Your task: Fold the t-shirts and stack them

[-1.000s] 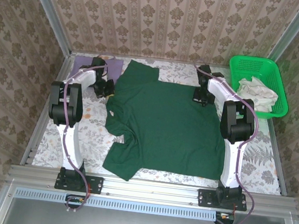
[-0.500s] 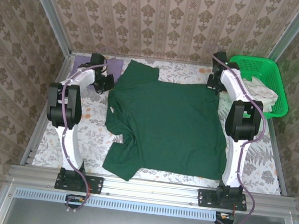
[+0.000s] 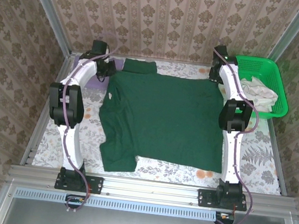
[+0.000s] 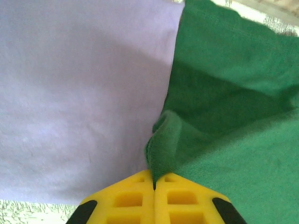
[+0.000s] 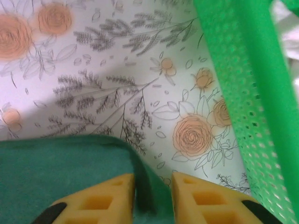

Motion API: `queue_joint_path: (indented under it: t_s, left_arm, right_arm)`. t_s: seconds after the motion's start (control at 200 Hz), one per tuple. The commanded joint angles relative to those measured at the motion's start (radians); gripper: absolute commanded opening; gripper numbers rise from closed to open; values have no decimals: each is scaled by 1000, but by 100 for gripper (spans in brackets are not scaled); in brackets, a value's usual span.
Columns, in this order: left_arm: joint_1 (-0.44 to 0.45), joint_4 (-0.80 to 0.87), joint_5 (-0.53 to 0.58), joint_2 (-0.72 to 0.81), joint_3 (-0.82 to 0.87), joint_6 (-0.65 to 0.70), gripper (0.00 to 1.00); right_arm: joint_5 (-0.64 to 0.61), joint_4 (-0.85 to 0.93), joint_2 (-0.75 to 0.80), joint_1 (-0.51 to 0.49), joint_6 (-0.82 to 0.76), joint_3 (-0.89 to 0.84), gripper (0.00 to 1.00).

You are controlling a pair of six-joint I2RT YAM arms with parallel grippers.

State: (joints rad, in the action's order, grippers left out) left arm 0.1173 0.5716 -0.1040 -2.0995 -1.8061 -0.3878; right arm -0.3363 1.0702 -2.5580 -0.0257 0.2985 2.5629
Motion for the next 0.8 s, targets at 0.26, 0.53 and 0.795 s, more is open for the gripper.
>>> queue_joint_path:
  t_s: [0.26, 0.53, 0.795]
  left_arm:
    - [-33, 226, 160, 6, -151, -58, 60]
    - [-45, 259, 32, 196, 120, -108, 67]
    - [-37, 294, -129, 437, 525, -89, 74]
  right_arm:
    - [67, 261, 13, 64, 51, 388, 56]
    - [180, 319, 267, 102, -3, 209, 68]
    - [262, 282, 700, 115, -17, -311, 75]
